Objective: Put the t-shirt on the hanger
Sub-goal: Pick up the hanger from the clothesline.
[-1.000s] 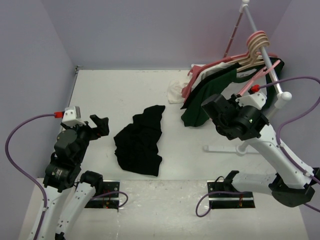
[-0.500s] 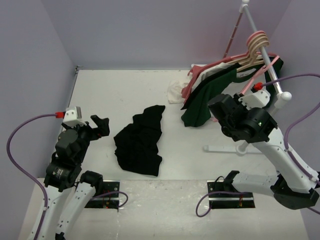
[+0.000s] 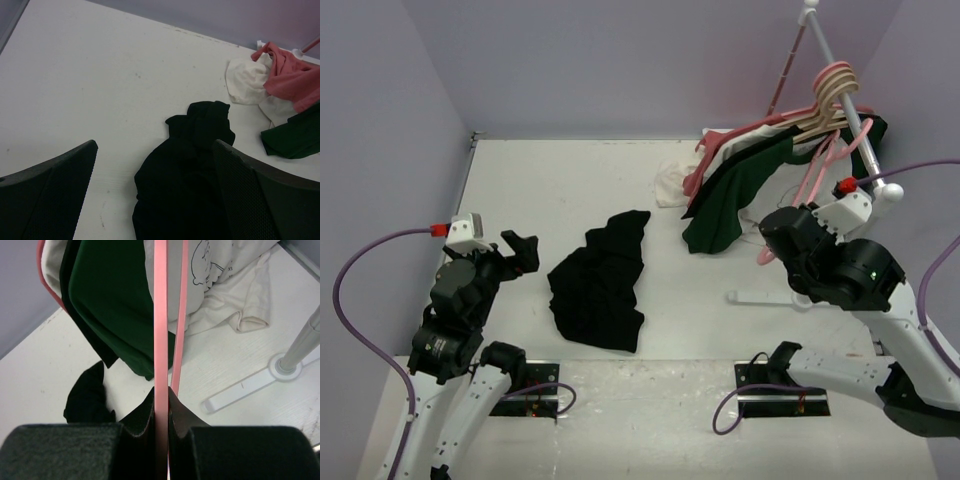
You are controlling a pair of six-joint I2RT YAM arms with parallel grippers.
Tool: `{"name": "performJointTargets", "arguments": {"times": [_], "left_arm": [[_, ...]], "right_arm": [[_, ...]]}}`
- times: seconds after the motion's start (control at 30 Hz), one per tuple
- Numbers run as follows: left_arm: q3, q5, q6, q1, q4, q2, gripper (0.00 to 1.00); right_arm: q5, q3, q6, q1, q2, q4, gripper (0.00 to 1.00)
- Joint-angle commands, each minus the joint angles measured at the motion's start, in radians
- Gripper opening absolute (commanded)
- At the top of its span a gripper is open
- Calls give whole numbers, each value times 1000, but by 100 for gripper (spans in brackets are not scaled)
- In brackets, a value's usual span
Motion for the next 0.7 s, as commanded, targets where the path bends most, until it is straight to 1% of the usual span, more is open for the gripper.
{"name": "performJointTargets", "arguments": {"times": [0.0, 0.07, 0.13, 0.4, 0.67], "left_arm": [[0, 6, 3, -6, 47, 8, 100], [0, 6, 3, -6, 47, 8, 100], [0, 5, 3, -6, 47, 8, 100], [1, 1, 3, -4, 44, 18, 100], [1, -7, -1, -4, 40, 15, 100]], "right_arm": [[-50, -20, -78, 13, -53, -84, 0], [-73, -30, -98, 13, -70, -67, 0], [-103, -46, -152, 15, -94, -50, 0], [-255, -21, -290, 15, -163, -85, 0], [-333, -10, -330, 15, -225, -135, 0]]}}
